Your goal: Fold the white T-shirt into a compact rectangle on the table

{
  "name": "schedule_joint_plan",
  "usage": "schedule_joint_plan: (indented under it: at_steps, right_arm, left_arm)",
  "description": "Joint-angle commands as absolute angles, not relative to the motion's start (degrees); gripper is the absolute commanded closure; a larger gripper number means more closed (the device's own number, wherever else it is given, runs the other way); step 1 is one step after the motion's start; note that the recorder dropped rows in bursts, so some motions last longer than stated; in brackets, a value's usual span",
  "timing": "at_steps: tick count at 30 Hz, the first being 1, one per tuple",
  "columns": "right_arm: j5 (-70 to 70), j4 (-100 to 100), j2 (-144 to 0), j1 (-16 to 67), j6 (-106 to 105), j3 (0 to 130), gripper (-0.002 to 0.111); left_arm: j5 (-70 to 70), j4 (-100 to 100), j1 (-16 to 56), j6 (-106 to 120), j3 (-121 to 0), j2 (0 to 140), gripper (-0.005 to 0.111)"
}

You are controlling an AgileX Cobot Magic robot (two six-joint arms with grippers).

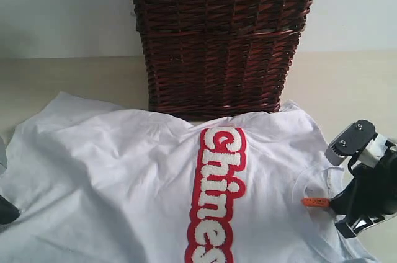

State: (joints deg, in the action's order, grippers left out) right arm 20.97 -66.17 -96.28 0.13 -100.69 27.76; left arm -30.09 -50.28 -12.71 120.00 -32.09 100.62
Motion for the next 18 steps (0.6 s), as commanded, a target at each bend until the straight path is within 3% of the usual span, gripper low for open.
schedule_joint_plan:
  at_steps: [1,18]
  right_arm:
    - [17.88,-65.58,-98.02,0.38,-99.69,27.96,0.108]
    - [2.37,-65.47,-101.38,0.38,-88.30,27.36,0.108]
  left_arm:
    - [-27.37,-34.57,-12.54,119.48,-26.45,103.55,0.107]
    - [-29.23,-17.92,-12.54,119.99,-23.87,96.43,0.107]
